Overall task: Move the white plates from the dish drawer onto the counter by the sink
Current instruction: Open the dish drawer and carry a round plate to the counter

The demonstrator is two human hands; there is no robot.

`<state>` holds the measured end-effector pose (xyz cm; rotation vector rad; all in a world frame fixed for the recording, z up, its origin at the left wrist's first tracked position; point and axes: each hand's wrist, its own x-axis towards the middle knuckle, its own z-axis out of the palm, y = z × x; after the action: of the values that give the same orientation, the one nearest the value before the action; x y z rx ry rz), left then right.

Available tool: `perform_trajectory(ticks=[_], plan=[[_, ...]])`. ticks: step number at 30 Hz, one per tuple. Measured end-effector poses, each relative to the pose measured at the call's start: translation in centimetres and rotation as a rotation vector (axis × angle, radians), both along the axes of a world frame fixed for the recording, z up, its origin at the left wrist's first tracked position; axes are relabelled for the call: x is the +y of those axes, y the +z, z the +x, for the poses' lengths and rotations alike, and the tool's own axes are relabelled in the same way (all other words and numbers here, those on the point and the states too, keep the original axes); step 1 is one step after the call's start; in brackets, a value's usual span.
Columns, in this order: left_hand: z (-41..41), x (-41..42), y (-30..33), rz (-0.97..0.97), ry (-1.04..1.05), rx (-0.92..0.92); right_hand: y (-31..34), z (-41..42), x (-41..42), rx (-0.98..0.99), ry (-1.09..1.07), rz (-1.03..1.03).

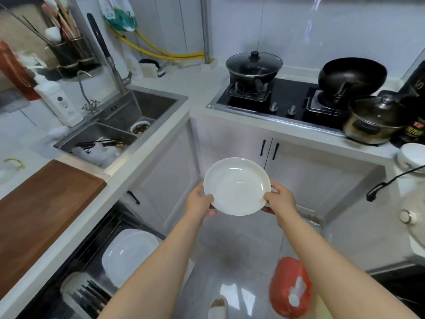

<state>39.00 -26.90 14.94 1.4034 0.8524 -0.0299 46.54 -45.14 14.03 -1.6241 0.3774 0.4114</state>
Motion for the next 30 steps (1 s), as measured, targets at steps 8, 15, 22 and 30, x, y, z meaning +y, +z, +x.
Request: perform_trajectory(ticks=[8, 15, 22, 30], plan=[[5.2, 3.6, 0.1, -0.094, 0.008, -0.019, 0.3, 4.5, 2.8, 0.007, -0.042, 0.042], [8.7, 5.4, 0.3, -0.152, 0.13, -0.089, 0.6, 8.3, 5.2, -0.001, -0.015, 0.099], [13.8, 5.9, 0.6, -0.118, 0.189, -0.106, 0.3, 15.1, 6.5, 0.015, 0.084, 0.113], [19.7, 5.9, 1.7, -0.171, 0.346, -0.114, 1.1, 24.1, 8.1, 0.034, 0.282, 0.089]])
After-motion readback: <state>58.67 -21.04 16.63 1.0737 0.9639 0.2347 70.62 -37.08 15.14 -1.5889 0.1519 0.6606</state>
